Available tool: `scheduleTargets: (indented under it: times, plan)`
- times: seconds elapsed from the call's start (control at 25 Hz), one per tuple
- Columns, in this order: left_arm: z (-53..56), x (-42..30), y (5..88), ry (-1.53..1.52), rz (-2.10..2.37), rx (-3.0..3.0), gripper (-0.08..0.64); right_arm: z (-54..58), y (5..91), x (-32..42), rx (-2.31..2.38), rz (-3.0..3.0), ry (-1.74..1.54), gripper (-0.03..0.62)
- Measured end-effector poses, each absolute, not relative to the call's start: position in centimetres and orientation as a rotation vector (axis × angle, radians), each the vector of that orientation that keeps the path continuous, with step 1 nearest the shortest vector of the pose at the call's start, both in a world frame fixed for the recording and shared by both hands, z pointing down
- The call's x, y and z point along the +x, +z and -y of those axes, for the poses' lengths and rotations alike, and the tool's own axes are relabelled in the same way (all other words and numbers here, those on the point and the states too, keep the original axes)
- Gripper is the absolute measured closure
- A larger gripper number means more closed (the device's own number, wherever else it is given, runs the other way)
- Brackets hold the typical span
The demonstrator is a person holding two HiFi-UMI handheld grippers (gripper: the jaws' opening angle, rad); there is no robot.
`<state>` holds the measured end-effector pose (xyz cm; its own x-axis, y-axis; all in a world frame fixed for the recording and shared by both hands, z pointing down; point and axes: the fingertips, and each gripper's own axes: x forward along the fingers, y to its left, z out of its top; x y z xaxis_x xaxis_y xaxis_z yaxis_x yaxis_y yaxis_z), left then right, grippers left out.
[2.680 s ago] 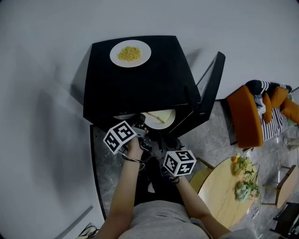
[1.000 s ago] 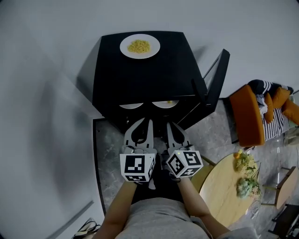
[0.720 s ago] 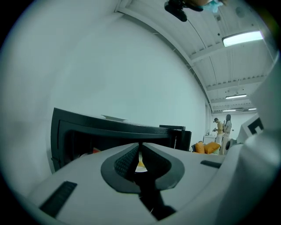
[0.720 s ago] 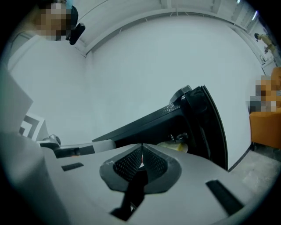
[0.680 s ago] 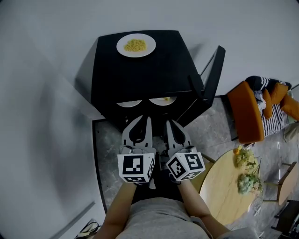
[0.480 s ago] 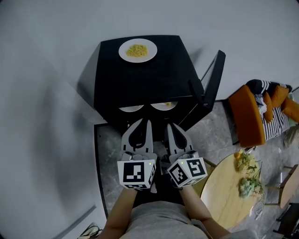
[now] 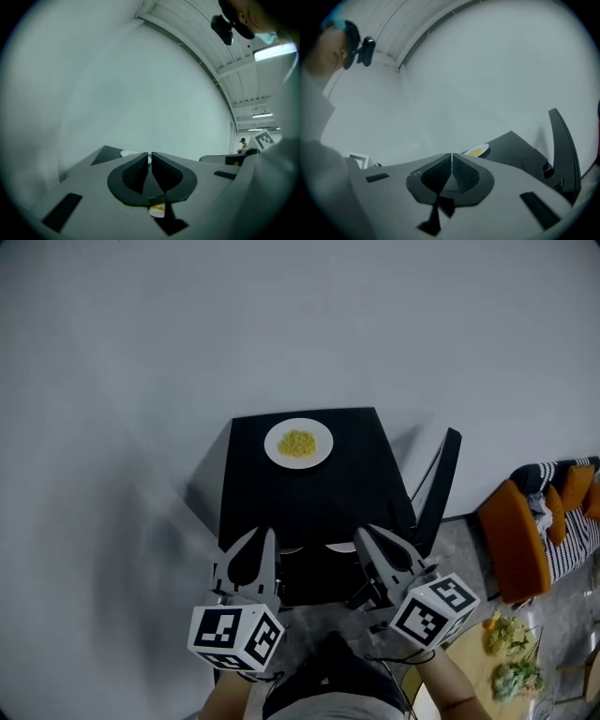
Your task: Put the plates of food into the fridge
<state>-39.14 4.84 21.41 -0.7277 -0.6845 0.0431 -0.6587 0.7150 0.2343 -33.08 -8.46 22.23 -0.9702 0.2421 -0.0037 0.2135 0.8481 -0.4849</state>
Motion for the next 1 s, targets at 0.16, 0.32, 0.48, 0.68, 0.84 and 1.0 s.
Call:
scheduleTargets:
  times: [0.16, 0.32, 0.48, 0.68, 0.84, 1.0]
  plan:
    - [-6.0, -43.7, 19.4, -0.177, 2.828, 1.001, 0.532, 12.0, 20.6, -36.3, -0.495, 2.762, 0.964, 0.574]
    - [-5.4, -46.6, 19.2, -0.146, 2.666, 1.013, 0.532, 15.0, 21.0, -38.4, -0.52, 2.501, 1.195, 0.574]
    - [-3.4, -53.8, 20.7, -0.489, 2.304, 1.029, 0.531, 16.1, 21.9, -45.4, -0.537, 2.25, 1.321, 0.574]
    - [-3.8, -61.0, 24.1, -0.603, 1.995, 0.803, 0.531, 15.6, 24.7, -53.2, -0.456, 2.053, 1.207, 0.574]
    - [-2.4, -60.5, 25.2, -0.731, 1.851, 0.862, 0.503, 15.5, 25.6, -53.1, -0.464, 2.015, 1.146, 0.574]
    - [-2.3, -60.2, 26.6, -0.694, 1.813, 0.903, 0.48, 16.0, 26.1, -53.0, -0.434, 2.009, 1.144, 0.572]
